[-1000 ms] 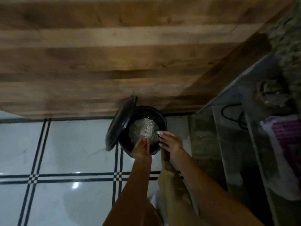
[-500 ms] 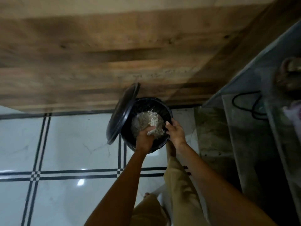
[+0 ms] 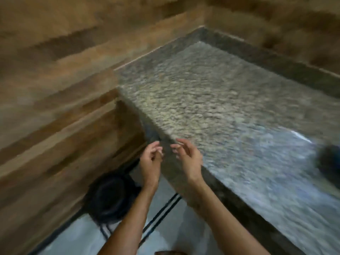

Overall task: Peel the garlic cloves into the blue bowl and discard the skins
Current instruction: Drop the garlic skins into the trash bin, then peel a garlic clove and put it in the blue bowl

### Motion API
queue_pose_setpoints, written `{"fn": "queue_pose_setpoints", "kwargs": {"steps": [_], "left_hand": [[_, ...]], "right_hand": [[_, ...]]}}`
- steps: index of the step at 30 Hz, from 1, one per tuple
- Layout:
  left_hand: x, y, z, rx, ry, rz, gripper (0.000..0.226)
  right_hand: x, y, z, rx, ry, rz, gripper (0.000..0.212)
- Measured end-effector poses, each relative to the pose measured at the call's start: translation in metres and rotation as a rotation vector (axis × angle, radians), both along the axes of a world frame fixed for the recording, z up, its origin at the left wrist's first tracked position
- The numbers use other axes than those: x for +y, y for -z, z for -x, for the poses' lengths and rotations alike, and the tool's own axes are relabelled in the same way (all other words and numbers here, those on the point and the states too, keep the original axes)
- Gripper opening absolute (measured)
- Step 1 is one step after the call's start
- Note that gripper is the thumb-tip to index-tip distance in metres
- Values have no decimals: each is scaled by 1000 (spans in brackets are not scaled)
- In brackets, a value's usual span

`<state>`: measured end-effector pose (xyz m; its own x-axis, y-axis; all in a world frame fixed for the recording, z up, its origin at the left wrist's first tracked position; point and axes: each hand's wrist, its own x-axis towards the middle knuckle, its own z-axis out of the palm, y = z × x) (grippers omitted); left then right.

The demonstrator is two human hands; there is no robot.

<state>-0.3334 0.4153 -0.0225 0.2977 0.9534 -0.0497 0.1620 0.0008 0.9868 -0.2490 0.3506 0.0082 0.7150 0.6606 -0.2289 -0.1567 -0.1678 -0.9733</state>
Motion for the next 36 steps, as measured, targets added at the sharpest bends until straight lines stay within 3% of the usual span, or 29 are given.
{"fn": "queue_pose_setpoints", "kwargs": {"steps": [4,10,12,16,19,22,23,26,28,30,34,36], "left_hand": [[-100,-9,-82,27,258,-80,36],[-286,-8,-167,161,782,-245,19],[-326,-5,-191,247,939,-260,23],[-371,-5,-230,399,1019,-352,42],[-383,-7,-253,493,1073,-543,34],[-380,-10,-263,586,1179,-804,16],[-379,-14,-268,540,1198,-836,14],[-368,-55,-302,229,1016,-687,17],[-350,-79,-342,165,850,-636,18],[-328,-81,-382,308,843,-638,16],[-309,-62,-408,716,1074,-602,13],[-313,-69,-405,611,1035,-632,19]], "right_hand": [[-117,-12,-73,-72,244,14,22],[-331,-4,-130,-139,550,192,20],[-389,-3,-135,-186,686,259,21],[-472,-2,-140,-409,910,531,30],[-506,10,-153,-375,890,738,42],[-521,16,-162,-259,805,785,49],[-523,17,-164,-245,791,777,50],[-523,16,-167,-253,769,758,45],[-521,16,-169,-253,751,780,39],[-518,16,-170,-241,753,787,37],[-510,13,-170,-240,820,667,33],[-501,11,-165,-253,890,543,32]]}}
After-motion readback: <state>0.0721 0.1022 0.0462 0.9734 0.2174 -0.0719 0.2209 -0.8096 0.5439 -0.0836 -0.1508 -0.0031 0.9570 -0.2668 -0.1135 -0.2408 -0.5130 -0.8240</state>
